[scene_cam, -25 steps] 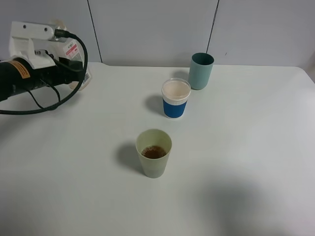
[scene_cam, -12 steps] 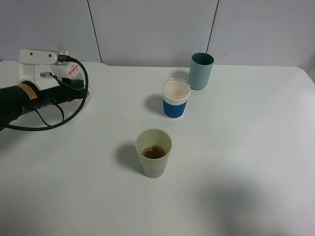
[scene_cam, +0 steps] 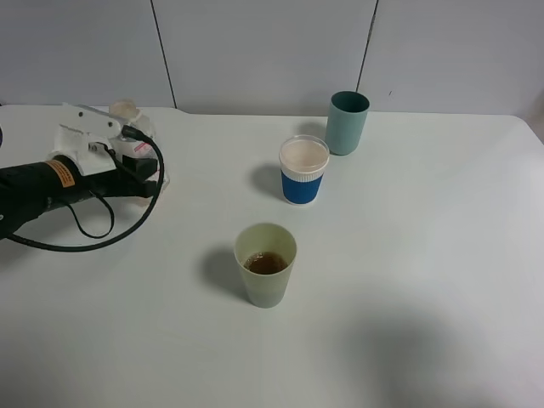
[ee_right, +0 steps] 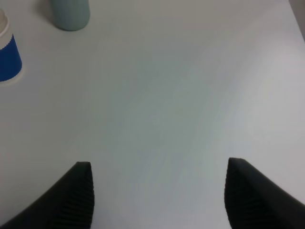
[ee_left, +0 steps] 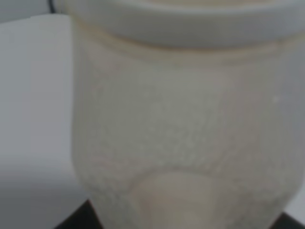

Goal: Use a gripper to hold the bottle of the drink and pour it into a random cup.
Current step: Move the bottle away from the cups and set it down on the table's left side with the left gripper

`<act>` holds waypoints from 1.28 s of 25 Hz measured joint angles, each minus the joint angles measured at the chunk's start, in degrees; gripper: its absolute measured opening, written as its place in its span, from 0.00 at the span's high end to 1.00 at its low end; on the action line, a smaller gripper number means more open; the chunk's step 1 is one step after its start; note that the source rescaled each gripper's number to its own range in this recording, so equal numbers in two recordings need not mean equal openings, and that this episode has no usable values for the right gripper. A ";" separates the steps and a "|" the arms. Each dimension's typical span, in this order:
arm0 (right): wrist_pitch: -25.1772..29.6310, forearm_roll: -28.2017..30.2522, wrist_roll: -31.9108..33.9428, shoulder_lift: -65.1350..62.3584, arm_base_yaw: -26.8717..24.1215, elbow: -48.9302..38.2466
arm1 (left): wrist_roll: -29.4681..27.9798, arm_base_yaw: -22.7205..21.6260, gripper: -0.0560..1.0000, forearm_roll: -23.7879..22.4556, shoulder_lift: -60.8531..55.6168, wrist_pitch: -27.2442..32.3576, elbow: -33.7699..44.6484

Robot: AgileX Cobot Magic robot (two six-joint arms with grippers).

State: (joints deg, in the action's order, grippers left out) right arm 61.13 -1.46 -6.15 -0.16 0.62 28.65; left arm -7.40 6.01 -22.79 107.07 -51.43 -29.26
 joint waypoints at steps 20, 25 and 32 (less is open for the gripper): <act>0.00 0.00 0.00 0.00 0.00 0.00 | 0.74 0.00 0.94 -9.24 1.43 -0.55 -0.05; 0.00 0.00 0.00 0.00 0.00 0.00 | 0.63 0.00 0.94 -12.69 1.43 -1.58 -0.05; 0.00 0.00 0.00 0.00 0.00 0.00 | 0.63 0.00 0.95 -13.85 3.40 -2.39 -0.05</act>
State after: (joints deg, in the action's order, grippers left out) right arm 61.13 -1.46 -6.15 -0.16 0.62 28.65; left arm -6.77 6.01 -36.64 110.47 -53.82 -29.31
